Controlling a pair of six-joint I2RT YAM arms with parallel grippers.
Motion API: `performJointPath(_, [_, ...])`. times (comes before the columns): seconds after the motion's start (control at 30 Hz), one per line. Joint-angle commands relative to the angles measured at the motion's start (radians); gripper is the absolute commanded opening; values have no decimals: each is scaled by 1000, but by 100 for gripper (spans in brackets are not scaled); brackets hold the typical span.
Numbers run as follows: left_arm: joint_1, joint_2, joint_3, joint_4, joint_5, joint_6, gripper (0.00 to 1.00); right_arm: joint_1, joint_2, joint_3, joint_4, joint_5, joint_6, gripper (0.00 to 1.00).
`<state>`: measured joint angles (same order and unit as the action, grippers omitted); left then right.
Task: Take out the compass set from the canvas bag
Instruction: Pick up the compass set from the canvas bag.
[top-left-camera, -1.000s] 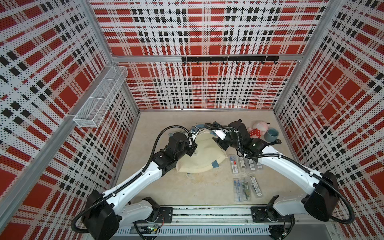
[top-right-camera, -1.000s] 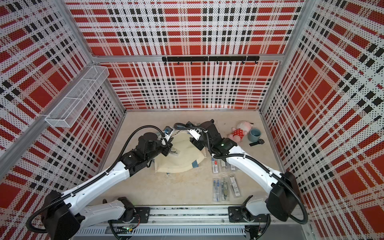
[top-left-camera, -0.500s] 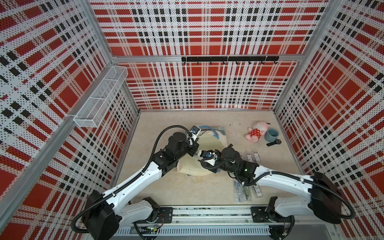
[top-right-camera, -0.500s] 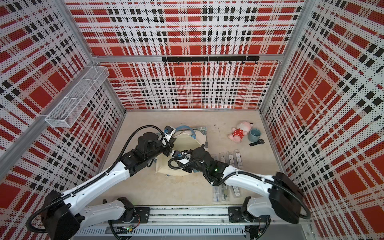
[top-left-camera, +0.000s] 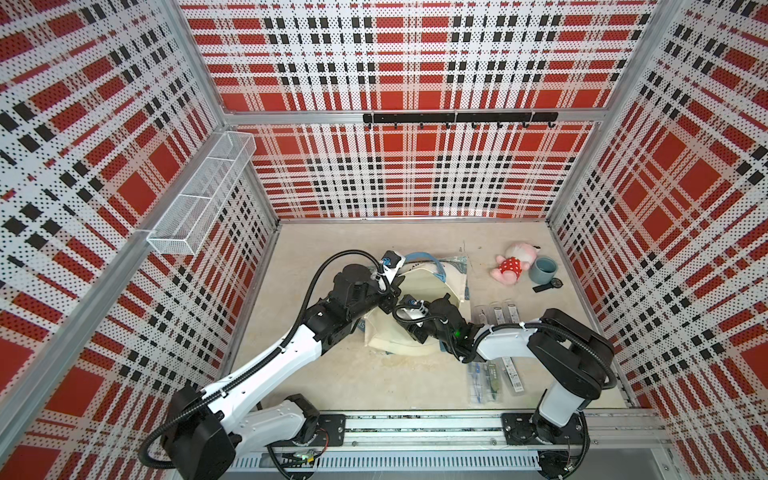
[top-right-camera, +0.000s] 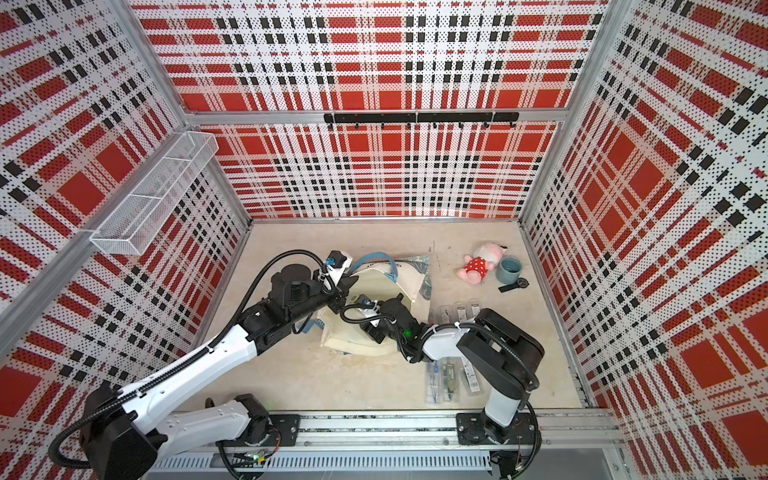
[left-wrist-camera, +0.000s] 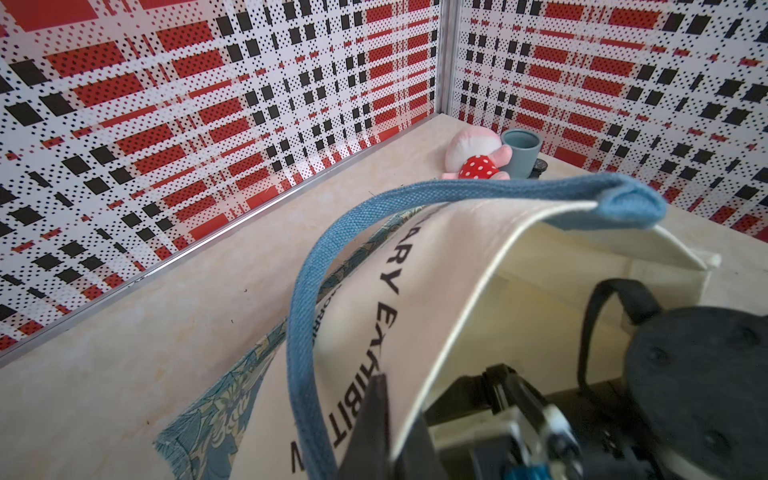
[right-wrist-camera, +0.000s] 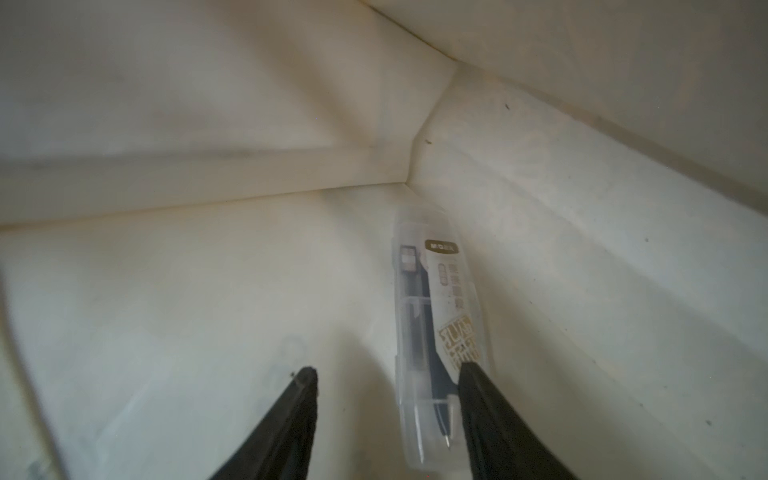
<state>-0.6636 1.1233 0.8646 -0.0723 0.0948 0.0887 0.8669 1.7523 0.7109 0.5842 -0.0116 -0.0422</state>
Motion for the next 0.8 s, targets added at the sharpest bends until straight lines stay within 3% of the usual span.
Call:
performJointPath(0.0, [-6, -36, -2, 109, 74, -18, 0, -6, 55, 73, 26, 4, 109, 69])
performJointPath(0.4, [28, -52, -44, 120, 143, -15, 0, -60, 243, 288, -140, -48, 303, 79])
performJointPath(0.63, [54, -50, -59, 132, 164, -18, 0, -66, 360, 420, -318, -127, 363, 69])
performJointPath(0.77, [64, -42, -59, 137, 167, -18, 0, -60, 357, 412, -316, -184, 362, 61])
